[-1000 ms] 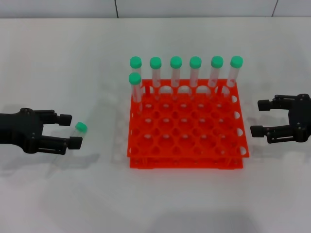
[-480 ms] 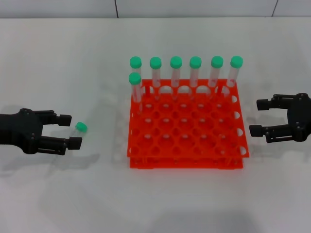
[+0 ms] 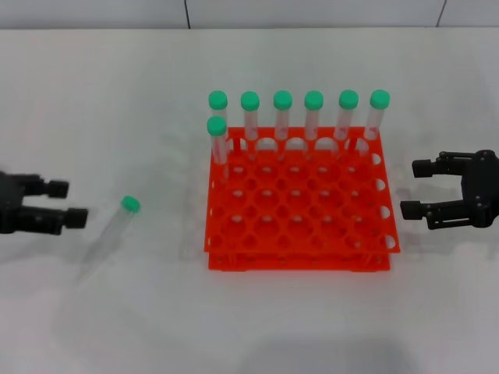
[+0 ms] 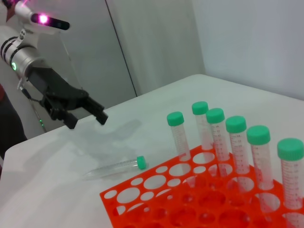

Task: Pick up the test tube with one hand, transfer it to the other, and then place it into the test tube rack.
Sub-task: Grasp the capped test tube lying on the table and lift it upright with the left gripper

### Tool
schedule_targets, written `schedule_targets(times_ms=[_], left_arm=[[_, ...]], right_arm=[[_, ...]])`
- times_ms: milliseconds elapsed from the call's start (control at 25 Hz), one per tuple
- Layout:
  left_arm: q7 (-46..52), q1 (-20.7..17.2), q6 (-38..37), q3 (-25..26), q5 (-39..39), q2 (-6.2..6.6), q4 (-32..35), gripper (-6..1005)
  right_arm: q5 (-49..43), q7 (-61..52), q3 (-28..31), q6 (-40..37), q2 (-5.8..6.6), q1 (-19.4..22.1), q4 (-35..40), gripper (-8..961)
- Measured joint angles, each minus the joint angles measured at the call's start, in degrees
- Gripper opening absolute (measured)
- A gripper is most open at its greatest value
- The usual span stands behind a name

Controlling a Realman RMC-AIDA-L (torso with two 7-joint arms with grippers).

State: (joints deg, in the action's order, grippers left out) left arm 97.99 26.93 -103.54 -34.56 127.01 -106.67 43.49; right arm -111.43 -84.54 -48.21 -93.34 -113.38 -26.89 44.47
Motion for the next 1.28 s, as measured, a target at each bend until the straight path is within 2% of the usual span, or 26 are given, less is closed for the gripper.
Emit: schedule_targets(times_ms=[40,160,360,520,840,960,1280], left_arm=[[1.8,0.98,0.21,-0.02,2.93,0.56,0.06,878],[4.65,3.49,0.55,-0.03,9.6,0.91,0.1,878],[8.23,7.79,1.6,-0.06,19.24,1.0,0.16,878],[9.81,10.48,2.16,-0.14,23.89,0.87,0.19,878],[10.48,12.45,3.33,-1.27,26.37,0.03,-0.37,877],[11.08,12.9,4.35,-3.99,27.06,-1.02,-0.58,877],[11.3,13.66,5.97,-5.2,27.84,-2.5,-0.74,877]], right_arm=[[0.01,0.0,0.03,0.01,-0.01,-0.03,0.0,841],[0.04,0.07,0.07,0.12,-0.16,-0.13,0.0,841],[0.12,0.16,-0.03,0.67,-0.5,-0.38,0.0,841],[0.34,0.22,0.08,0.77,-0.63,-0.27,0.0,841],[0.39,0.3,0.23,0.85,-1.14,-0.11,0.01,841],[0.47,0.31,0.27,0.96,-1.18,0.01,0.02,841],[0.4,0.34,0.08,1.08,-1.16,0.01,0.02,842]])
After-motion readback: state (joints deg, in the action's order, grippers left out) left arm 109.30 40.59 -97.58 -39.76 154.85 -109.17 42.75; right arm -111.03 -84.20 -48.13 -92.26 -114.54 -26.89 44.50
